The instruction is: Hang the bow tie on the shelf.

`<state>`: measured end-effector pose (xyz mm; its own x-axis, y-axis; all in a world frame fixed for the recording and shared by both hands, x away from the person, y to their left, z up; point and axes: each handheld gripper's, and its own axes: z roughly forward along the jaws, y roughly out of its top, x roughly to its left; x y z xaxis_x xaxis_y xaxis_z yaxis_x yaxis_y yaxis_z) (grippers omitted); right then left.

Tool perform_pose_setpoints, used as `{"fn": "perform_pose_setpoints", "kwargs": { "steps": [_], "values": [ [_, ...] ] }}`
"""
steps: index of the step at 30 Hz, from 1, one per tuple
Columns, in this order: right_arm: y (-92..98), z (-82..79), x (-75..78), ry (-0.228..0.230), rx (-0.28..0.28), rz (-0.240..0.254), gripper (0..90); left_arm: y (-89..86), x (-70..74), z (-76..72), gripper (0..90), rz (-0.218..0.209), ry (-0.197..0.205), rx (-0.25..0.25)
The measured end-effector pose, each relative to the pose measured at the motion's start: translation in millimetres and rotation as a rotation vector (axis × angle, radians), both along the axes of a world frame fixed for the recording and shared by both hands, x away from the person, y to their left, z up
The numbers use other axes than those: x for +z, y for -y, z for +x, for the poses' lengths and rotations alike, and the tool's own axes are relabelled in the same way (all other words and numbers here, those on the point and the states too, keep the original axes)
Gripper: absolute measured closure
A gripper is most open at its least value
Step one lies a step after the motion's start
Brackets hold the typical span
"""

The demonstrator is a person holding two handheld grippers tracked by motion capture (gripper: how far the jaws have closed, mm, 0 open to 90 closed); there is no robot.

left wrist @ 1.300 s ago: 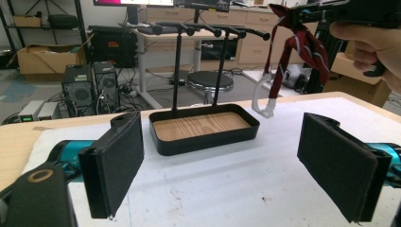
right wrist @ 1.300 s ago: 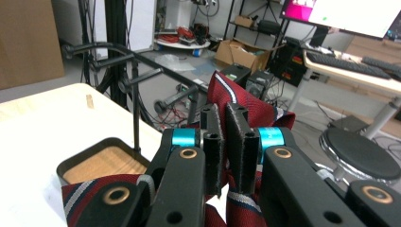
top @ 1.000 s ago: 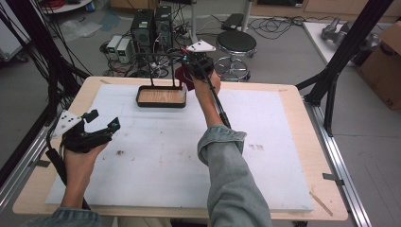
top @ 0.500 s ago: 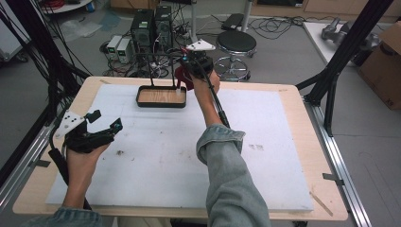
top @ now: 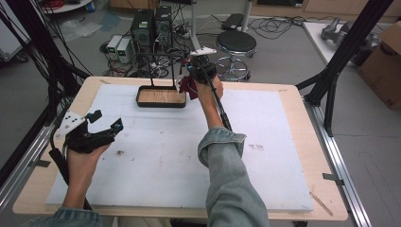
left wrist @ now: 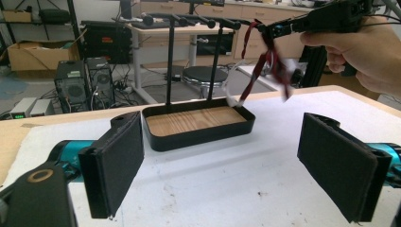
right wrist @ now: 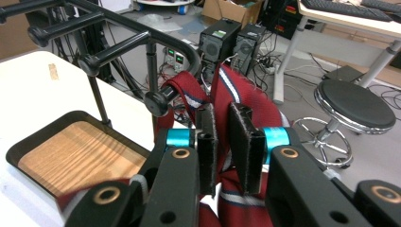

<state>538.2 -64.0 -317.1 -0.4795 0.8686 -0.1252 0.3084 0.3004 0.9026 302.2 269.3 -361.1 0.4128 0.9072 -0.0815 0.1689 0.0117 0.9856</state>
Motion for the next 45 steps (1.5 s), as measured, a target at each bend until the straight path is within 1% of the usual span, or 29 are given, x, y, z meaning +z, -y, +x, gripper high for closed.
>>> {"fn": "perform_pose_setpoints", "kwargs": {
  "steps": [7,9,10,13,14,15,16,17,20,21,22,23,25,26,27,30,32,33,34,35,36,37,38,39,41,42,43,44,45],
  "values": [
    [2.5,-2.3,2.9,0.005,-0.008,-0.001,72.5,-3.5,1.5,-1.9,15.7,-0.007,0.005,0.005],
    [6.4,-4.7,4.1,0.012,-0.017,0.004,69.7,-3.9,2.0,-2.8,15.7,-0.011,0.006,0.009],
    [12.7,-7.8,5.0,0.02,-0.025,0.009,65.0,-4.6,2.4,-3.6,15.7,-0.009,0.007,0.01],
    [21.1,-11.6,5.9,0.022,-0.038,0.02,61.6,-4.5,2.8,-4.3,15.7,-0.013,0.009,0.012],
    [31.2,-15.2,7.4,0.026,-0.049,0.031,55.5,-4.5,3.0,-4.5,15.7,-0.011,0.01,0.012],
    [31.2,-15.2,7.4,0.026,-0.049,0.031,55.5,-4.6,3.2,-4.5,15.7,-0.009,0.011,0.01],
    [42.1,-18.5,10.3,0.029,-0.055,0.048,49.6,-4.1,3.1,-4.8,15.7,-0.009,0.011,0.01],
    [42.1,-18.5,10.3,0.029,-0.055,0.048,49.6,-4.0,2.9,-5.0,15.7,-0.007,0.011,0.011],
    [66.0,-29.4,17.0,0.07,-0.044,0.097,40.4,-4.2,2.5,-6.4,15.7,-0.006,0.009,0.013],
    [66.0,-29.4,17.0,0.07,-0.044,0.097,40.4,-4.2,2.5,-6.4,15.7,-0.006,0.009,0.013],
    [77.7,-35.7,18.7,0.092,-0.05,0.112,37.0,-4.5,2.5,-6.7,15.7,-0.004,0.009,0.014],
    [77.7,-35.7,18.7,0.092,-0.05,0.112,37.0,-4.6,2.6,-7.1,15.7,-0.005,0.008,0.015],
    [91.4,-40.8,20.4,0.087,-0.062,0.121,30.7,-4.7,3.2,-7.6,15.7,-0.01,0.01,0.017],
    [102.0,-45.4,22.5,0.098,-0.075,0.114,29.7,-5.0,3.6,-7.9,15.7,-0.006,0.011,0.018],
    [102.0,-45.4,22.5,0.098,-0.075,0.114,29.7,-5.0,3.6,-7.9,15.7,-0.006,0.011,0.018],
    [122.2,-57.0,26.4,0.136,-0.099,0.13,27.3,-4.7,2.8,-7.4,15.7,-0.002,0.009,0.019],
    [143.6,-65.7,31.3,0.128,-0.122,0.153,21.4,-4.8,1.7,-6.9,15.7,0.0,0.003,0.018],
    [143.6,-65.7,31.3,0.128,-0.122,0.153,21.4,-4.8,1.3,-6.6,15.7,0.001,0.003,0.018],
    [157.7,-71.7,35.1,0.142,-0.129,0.179,21.2,-4.4,1.1,-6.4,15.7,0.0,0.003,0.02],
    [157.7,-71.7,35.1,0.142,-0.129,0.179,21.2,-4.3,1.0,-6.3,15.7,0.001,0.003,0.02],
    [171.1,-79.7,37.4,0.177,-0.148,0.199,21.1,-4.1,1.0,-6.3,15.7,0.002,0.003,0.021],
    [171.1,-79.7,37.4,0.177,-0.148,0.199,21.1,-3.8,1.1,-6.4,15.7,0.003,0.002,0.022],
    [183.9,-86.3,38.4,0.186,-0.161,0.206,20.3,-3.6,1.0,-6.5,15.7,0.006,0.002,0.019],
    [183.9,-86.3,38.4,0.186,-0.161,0.206,20.3,-3.1,0.5,-6.8,15.7,0.006,0.001,0.02],
    [196.2,-92.0,38.2,0.186,-0.178,0.211,17.2,-2.8,-0.2,-7.1,15.7,0.008,-0.004,0.02],
    [207.5,-96.1,39.2,0.168,-0.194,0.224,15.4,-2.8,-0.5,-7.2,15.7,0.01,-0.004,0.02],
    [207.5,-96.1,39.2,0.168,-0.194,0.224,15.4,-2.6,-0.5,-7.5,15.7,0.012,-0.004,0.019],
    [217.5,-104.5,38.8,0.208,-0.21,0.236,15.4,-2.4,-0.5,-7.7,15.7,0.016,-0.005,0.019],
    [217.5,-104.5,38.8,0.208,-0.21,0.236,15.4,-2.4,-0.6,-7.7,15.7,0.017,-0.006,0.019]
  ]
}}
